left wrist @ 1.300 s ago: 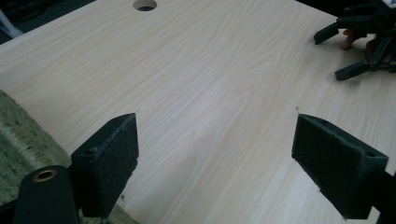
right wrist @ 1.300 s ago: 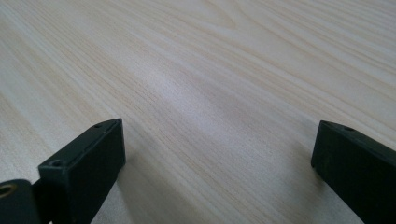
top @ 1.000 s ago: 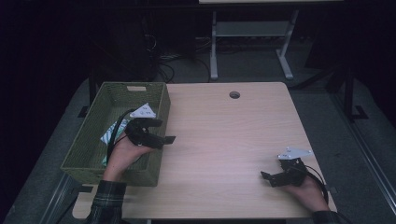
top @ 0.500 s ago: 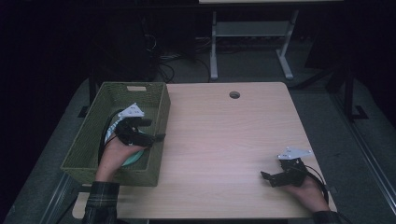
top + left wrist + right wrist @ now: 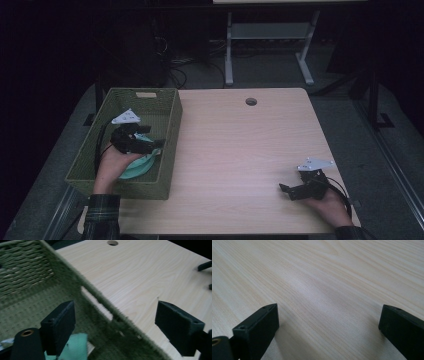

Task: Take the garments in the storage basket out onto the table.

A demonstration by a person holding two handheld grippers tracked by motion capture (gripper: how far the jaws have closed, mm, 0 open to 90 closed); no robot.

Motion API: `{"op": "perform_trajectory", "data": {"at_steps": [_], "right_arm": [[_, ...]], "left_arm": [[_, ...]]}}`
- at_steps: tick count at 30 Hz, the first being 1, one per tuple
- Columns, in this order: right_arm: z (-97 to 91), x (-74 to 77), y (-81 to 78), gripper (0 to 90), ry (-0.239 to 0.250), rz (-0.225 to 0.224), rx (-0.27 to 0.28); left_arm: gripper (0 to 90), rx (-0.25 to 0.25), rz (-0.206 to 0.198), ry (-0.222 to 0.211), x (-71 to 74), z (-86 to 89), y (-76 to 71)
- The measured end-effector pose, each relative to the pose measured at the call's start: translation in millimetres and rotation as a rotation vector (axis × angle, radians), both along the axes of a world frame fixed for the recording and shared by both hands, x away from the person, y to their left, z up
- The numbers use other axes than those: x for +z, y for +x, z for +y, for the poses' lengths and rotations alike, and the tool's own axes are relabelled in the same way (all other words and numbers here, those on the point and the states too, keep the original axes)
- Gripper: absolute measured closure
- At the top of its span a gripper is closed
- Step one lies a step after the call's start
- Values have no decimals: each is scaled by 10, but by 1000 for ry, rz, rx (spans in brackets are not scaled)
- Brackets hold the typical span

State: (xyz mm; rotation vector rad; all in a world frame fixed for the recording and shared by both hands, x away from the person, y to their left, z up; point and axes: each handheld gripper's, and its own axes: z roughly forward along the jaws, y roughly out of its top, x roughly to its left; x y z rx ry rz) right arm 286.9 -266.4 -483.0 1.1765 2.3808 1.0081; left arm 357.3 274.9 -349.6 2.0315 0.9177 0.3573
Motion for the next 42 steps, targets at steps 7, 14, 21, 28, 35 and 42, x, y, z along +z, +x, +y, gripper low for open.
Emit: {"op": "perform_trajectory", "data": {"at_steps": [7, 14, 21, 28, 35, 42], "right_arm": [[0, 0, 0, 24, 0, 0, 0], [-1, 0, 0, 25, 0, 0, 0], [-1, 0, 0, 25, 0, -1, 0], [-1, 0, 0, 26, 1, -1, -1], [-1, 0, 1, 26, 1, -1, -2], [-2, 0, 1, 27, 2, -2, -3]], "left_arm": [[164, 28, 8, 24, -90, 106, 62], [164, 51, 3, 58, -220, 139, 121], [210, 70, 44, 97, -354, 103, 172], [226, 119, 101, 245, -430, 51, 236], [226, 112, 133, 262, -448, 45, 315], [226, 115, 175, 345, -527, -1, 435]]}}
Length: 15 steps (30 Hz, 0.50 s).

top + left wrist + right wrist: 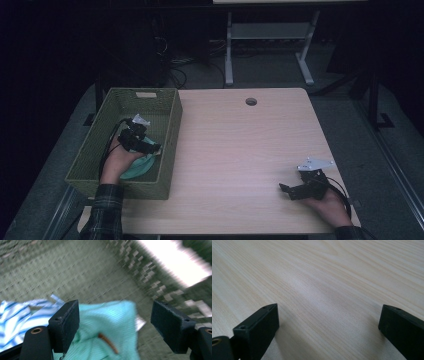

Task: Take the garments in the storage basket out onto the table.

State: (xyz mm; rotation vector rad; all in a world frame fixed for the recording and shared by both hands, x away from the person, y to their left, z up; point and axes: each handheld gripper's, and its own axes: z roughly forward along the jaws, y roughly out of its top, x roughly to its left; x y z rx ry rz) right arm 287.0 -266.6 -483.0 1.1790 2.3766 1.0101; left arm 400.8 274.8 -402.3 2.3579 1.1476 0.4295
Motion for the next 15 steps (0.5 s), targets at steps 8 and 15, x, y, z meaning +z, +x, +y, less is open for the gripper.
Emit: {"op": "perform_trajectory", "data": {"at_steps": [8, 15], "right_arm": [[-2, 0, 1, 27, -2, 0, 1], [-2, 0, 0, 27, -1, -1, 1]], "left_arm": [[310, 59, 100, 42, -134, 56, 78], [522, 59, 159, 17, -147, 69, 77]]}}
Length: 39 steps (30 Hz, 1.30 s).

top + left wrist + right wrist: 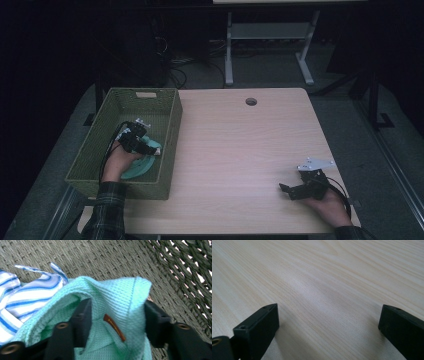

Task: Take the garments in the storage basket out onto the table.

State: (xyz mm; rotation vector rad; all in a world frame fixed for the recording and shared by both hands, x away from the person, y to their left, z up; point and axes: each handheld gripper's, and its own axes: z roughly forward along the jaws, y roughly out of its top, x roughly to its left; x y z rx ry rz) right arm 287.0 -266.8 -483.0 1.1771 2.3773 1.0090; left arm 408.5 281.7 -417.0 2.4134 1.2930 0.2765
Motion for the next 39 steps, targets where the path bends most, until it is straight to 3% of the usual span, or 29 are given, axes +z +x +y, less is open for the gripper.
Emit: {"op": "perform_trajectory", "data": {"at_steps": [4, 8, 11, 18, 24, 34, 39], "right_arm": [[0, 0, 0, 28, 1, 0, 0], [-1, 0, 0, 28, 0, -1, -2], [-1, 0, 1, 28, 0, 0, -3], [-2, 1, 1, 29, 0, 0, -3], [-3, 0, 3, 29, 2, 0, -4], [-3, 1, 2, 29, 0, -1, -4], [-2, 1, 2, 29, 0, -1, -4]], "left_arm": [[727, -2, 3, -3, 25, -2, -17], [818, 33, -21, -32, 86, 37, -47], [825, 40, -40, -46, 115, 53, -53], [833, 68, -126, -152, 234, 144, -125], [834, 74, -182, -205, 324, 190, -189], [835, 50, -334, -377, 569, 283, -364], [837, 18, -383, -399, 654, 281, -418]]}}
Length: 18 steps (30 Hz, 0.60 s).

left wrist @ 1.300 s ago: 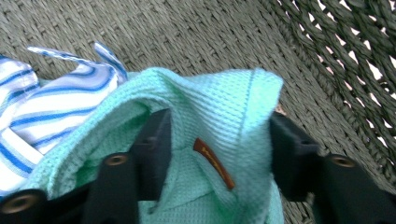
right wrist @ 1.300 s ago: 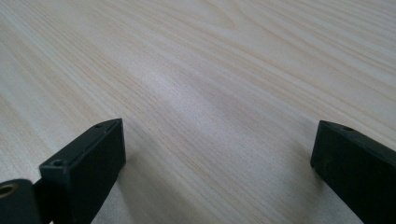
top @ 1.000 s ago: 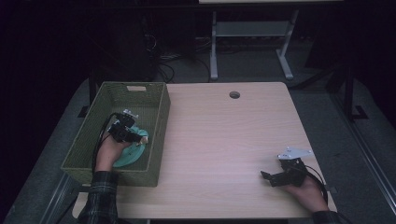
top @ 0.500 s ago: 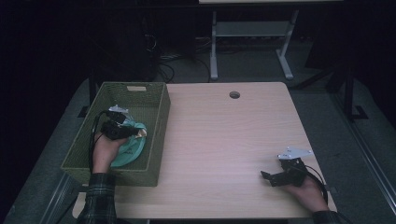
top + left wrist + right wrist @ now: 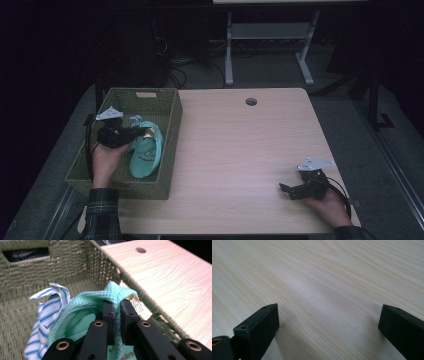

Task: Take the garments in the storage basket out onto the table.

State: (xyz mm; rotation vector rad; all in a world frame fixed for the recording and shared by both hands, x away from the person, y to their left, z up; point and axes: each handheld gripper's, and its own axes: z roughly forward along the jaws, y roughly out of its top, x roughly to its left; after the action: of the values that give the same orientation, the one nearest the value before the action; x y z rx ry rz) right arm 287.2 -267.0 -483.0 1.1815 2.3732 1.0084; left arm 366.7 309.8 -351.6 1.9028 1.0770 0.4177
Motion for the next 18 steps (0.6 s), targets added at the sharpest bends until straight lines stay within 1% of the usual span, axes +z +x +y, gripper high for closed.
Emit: {"op": "perform_trajectory", "data": {"at_steps": [4, 5, 9, 10, 12, 14, 15, 18], "right_arm": [[1, 0, 0, 29, -1, 0, 0], [1, 0, 0, 29, 0, 0, 0], [1, 0, 0, 29, -1, 0, 0], [1, 0, 0, 29, -1, 0, 0], [1, 0, -1, 29, 0, 1, 0], [1, 0, 0, 29, 0, 0, 0], [1, 0, 0, 29, -1, 0, 0], [1, 0, 0, 29, -1, 0, 0]], "left_arm": [[838, -20, -31, -37, 60, 10, -35], [839, -24, -36, -40, 75, 16, -42], [839, -29, -53, -79, 129, 44, -72], [839, -29, -53, -79, 129, 44, -72], [839, -34, -65, -98, 161, 63, -88], [839, -34, -66, -106, 179, 75, -93], [839, -33, -67, -117, 187, 75, -96], [839, -35, -81, -125, 238, 70, -107]]}}
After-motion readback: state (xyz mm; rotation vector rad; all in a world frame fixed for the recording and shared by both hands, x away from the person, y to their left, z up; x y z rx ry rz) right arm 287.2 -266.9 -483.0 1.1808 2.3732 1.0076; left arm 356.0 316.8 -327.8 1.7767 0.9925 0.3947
